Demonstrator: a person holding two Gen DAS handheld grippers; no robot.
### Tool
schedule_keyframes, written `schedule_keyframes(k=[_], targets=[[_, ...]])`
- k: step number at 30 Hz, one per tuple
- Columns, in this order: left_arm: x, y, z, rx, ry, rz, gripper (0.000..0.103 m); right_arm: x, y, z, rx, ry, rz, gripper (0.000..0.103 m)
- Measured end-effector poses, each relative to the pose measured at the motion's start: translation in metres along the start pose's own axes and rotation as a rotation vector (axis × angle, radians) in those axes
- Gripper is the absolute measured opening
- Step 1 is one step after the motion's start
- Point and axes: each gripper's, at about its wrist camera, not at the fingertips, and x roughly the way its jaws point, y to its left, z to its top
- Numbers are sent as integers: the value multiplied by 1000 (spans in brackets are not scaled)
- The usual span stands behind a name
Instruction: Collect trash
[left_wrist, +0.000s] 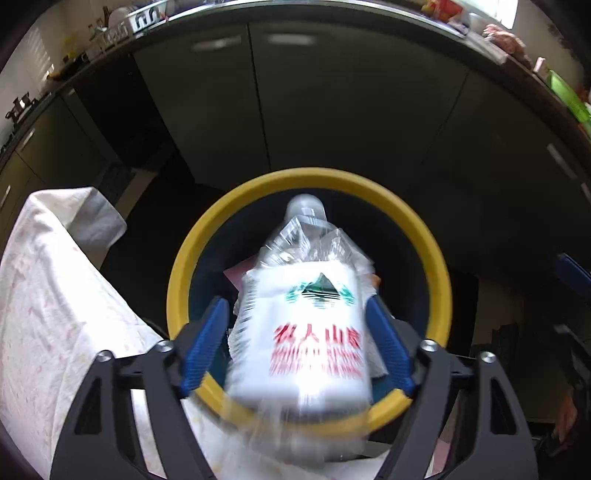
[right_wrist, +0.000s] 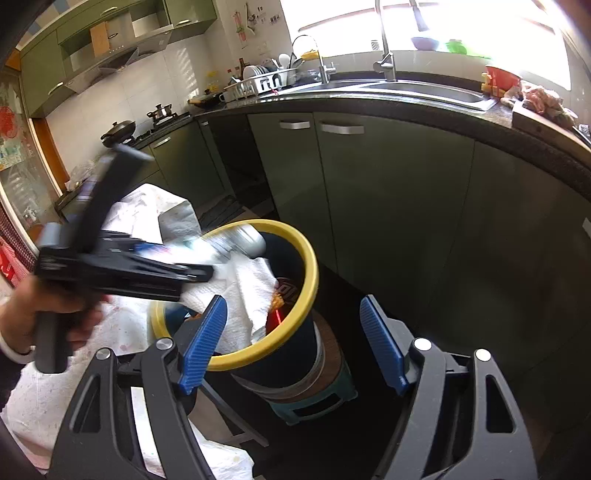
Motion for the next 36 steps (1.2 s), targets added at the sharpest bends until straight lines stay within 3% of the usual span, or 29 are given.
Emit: schedule_keyframes(k=[5,11,18,21,25,30,36], targets=[[-16,7,-10,-39,-38,-19,85,1,3,-3,3,3,25,72],[-97,26,-55,-87,-226,0,98,-2,13,-8,1,15,50,72],[-190,66,-159,-222,-387,135,98,-27,62,-20,-116,23,128,84],[-224,86,-215,-293,-444,232,98,-39,89,-25,-169,20,174,95],[-270,106,-300,-429,-523,365,98,-57,121,-24,-228,1,215,96],[-319,127,-390,-576,-605,410,98,-88,169,-25,-326,-59,242,96],[-372,119,-452,-630,-697,466,98,-129,206,-26,-406,-154,238,96]])
